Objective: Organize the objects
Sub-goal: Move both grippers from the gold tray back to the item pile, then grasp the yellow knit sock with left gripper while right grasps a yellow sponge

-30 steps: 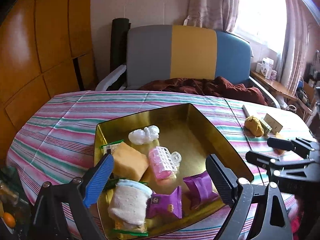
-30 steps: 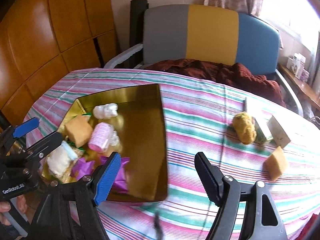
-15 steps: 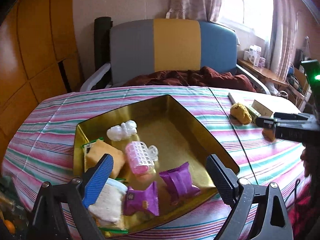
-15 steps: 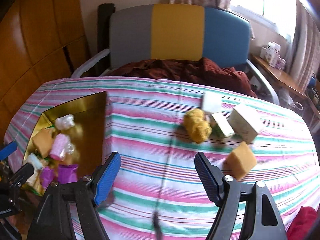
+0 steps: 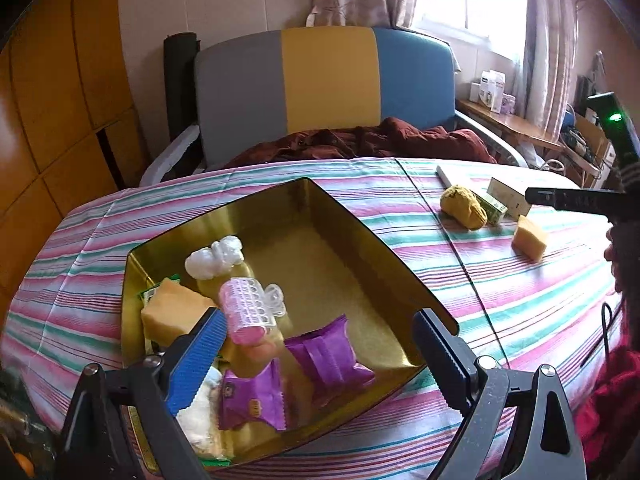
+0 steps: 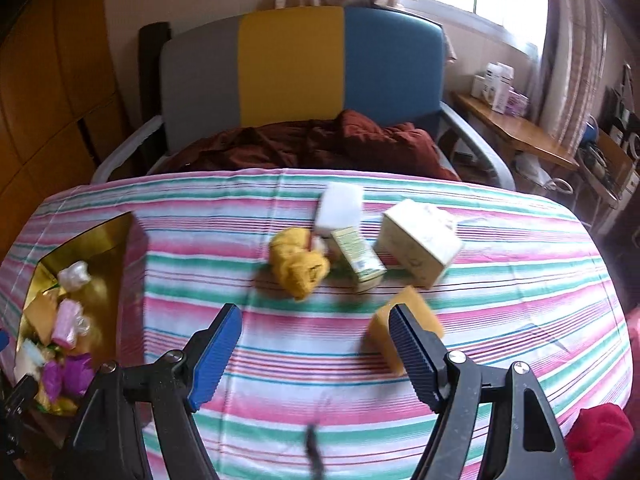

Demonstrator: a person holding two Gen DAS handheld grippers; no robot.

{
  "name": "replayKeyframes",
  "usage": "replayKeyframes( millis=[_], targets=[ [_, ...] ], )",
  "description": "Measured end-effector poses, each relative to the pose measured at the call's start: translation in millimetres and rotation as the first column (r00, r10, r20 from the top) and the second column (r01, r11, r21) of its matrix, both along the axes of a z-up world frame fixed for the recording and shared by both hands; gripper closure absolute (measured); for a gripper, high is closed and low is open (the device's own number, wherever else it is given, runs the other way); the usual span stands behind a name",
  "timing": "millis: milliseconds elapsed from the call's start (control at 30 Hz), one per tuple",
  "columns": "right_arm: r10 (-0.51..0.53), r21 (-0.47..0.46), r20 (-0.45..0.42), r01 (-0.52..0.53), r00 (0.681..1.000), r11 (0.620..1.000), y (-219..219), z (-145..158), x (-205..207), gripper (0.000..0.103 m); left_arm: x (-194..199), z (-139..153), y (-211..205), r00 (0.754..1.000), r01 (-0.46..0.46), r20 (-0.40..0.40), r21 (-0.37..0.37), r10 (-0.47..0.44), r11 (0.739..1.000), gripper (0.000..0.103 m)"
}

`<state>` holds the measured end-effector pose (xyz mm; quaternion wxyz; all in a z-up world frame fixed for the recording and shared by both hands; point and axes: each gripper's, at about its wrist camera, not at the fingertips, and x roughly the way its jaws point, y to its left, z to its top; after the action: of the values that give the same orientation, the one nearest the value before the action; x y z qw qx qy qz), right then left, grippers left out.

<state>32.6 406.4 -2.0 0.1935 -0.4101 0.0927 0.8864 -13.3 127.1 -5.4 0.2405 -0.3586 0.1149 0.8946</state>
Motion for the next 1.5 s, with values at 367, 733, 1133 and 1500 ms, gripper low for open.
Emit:
replayKeyframes(
  millis=[367,733,1133,1500],
  targets=[
    [-0.250,-0.138,-0.014,0.246,0.968,0.959,97,-38,25,0.025,1,-3,24,0.998,0.052,0.022,-0.024,-0.052,0.998,0.008],
    [-0.417,-0.347,0.009,0.394,0.909,0.851,137,-48,53,0.024,-2,0,95,0.973,0.214,0.085,0.011,-0.214,0.977,0.008],
    [-0.377,-0.413,0.029,0.355,0.926,0.839,136,-55,49,0.024,-52,-19,172,0.934,0.190,0.296,0.059,-0.199,0.980,0.009],
    [-0.338,-0.451,0.039,0.319,0.940,0.834,134,-58,42,0.024,-100,-38,239,0.940,0.144,0.306,0.049,-0.152,0.988,0.013]
  ],
)
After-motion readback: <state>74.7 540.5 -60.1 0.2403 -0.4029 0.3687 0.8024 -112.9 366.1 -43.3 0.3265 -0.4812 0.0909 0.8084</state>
